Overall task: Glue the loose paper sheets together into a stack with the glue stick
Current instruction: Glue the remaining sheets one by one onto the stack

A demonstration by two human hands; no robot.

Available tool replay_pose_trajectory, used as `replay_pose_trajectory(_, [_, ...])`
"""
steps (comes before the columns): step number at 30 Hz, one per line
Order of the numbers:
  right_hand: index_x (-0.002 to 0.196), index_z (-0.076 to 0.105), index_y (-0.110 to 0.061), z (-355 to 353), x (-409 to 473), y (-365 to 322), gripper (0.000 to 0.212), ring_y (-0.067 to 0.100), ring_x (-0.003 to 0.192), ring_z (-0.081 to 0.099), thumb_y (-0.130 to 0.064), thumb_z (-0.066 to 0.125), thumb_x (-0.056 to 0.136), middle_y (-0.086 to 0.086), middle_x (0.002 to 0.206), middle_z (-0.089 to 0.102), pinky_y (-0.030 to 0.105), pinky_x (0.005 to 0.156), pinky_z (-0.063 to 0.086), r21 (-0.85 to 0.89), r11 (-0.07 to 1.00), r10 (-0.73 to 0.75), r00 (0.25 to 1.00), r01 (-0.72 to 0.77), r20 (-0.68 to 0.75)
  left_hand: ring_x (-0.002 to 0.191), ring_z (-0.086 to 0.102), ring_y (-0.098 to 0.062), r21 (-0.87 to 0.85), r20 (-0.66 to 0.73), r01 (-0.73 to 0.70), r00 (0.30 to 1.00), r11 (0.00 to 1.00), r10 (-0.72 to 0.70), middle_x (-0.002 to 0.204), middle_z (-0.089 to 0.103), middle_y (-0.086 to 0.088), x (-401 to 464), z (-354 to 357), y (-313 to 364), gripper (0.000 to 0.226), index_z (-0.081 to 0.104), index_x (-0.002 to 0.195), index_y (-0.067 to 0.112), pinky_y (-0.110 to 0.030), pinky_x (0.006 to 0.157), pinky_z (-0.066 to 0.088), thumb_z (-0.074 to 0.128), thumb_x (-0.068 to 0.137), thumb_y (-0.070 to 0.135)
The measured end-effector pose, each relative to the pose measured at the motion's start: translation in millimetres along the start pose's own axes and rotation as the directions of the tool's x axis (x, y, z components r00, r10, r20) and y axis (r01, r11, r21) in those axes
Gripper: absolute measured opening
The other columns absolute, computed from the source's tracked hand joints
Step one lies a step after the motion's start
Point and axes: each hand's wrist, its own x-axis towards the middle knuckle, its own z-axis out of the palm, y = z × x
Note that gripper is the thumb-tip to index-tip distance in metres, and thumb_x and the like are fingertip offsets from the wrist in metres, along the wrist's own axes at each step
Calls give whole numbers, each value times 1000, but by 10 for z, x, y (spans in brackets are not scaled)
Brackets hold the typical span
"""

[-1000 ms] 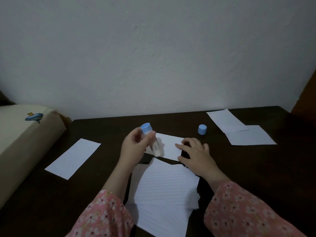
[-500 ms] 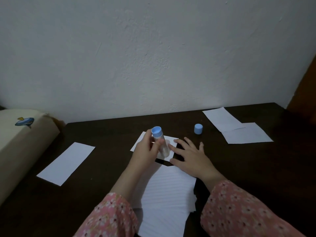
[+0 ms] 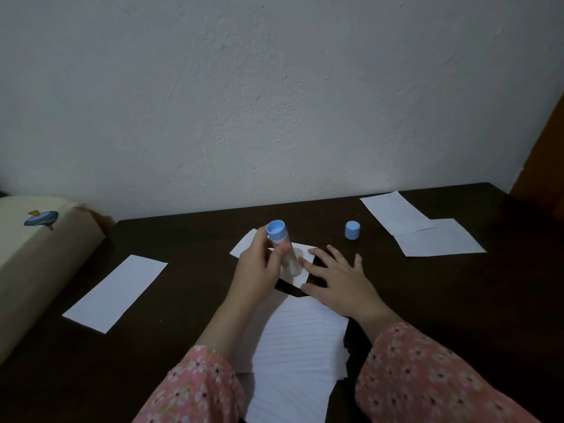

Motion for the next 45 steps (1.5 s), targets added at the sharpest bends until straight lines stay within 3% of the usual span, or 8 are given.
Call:
replay_pose_trajectory(5, [147, 23, -47, 7, -2, 4, 57, 14, 147, -9, -59, 38, 94, -18, 159, 3, 62, 112, -8, 3, 1000, 2, 1000, -2, -5, 85, 60, -1, -4, 31, -22, 999, 1000, 22, 96, 61, 12, -32, 29, 1, 21, 49, 118, 29, -22, 73, 52, 50, 97, 31])
replay_pose_trajectory(10, [148, 19, -47, -2, -5, -6, 58, 15, 148, -9, -60, 36, 94, -18, 159, 2, 62, 112, -7, -9, 1000, 0, 1000, 0, 5, 85, 58, 8, -36, 74, -3, 997, 999, 6, 93, 62, 14, -107, 84, 1, 19, 48, 115, 34, -7, 65, 43, 51, 97, 29])
replay_pose_trajectory(18, [147, 18, -52, -12, 13, -19, 57, 13, 147, -10, -61, 37, 93, -19, 160, 2, 61, 112, -9, 13, 999, 30, 999, -30, 11, 92, 54, 13, -12, 85, -8, 996, 1000, 9, 98, 59, 20, -88, 79, -19, 27, 44, 122, 37, -3, 70, 40, 49, 98, 25])
replay_pose_trajectory(21, [147, 18, -52, -11, 20, -23, 58, 13, 148, -10, -61, 38, 93, -19, 160, 2, 61, 112, -9, -2, 999, 34, 999, -34, 6, 93, 56, 6, 19, 80, -11, 997, 1000, 10, 98, 60, 19, -71, 87, -46, 26, 45, 123, 35, -5, 69, 40, 49, 98, 27])
replay_pose_trajectory(26, [147, 18, -51, -25, 25, -34, 59, 14, 148, -10, -59, 41, 93, -17, 160, 0, 61, 112, -9, -7, 999, 49, 998, -49, 31, 92, 53, 9, 71, 83, 8, 996, 997, -14, 98, 56, 21, -40, 29, -50, 30, 44, 128, 34, -7, 68, 40, 47, 99, 27])
replay_pose_trajectory(31, [147, 18, -51, -21, 35, -38, 59, 13, 148, -10, -59, 40, 93, -18, 160, 0, 61, 112, -9, -17, 998, 56, 998, -56, 37, 95, 52, 3, 78, 73, 57, 995, 995, -63, 104, 55, 16, -15, -84, -106, 34, 43, 132, 30, -16, 76, 43, 48, 98, 28])
replay_pose_trajectory(39, [146, 19, -52, -14, 29, -26, 59, 12, 148, -10, -59, 40, 93, -18, 160, 1, 61, 112, -9, 2, 998, 57, 998, -57, 23, 98, 52, 0, 57, 57, 100, 993, 993, -103, 106, 55, 17, 25, -168, -160, 34, 42, 131, 32, -15, 72, 40, 48, 98, 28])
replay_pose_trajectory(45, [146, 21, -52, -12, 17, -24, 58, 11, 147, -9, -60, 41, 92, -20, 159, 3, 60, 112, -10, 23, 998, 52, 999, -52, 13, 105, 51, -5, 110, 4, 108, 994, 988, -109, 110, 54, 14, 61, -235, -193, 39, 40, 136, 30, -28, 87, 47, 49, 98, 28])
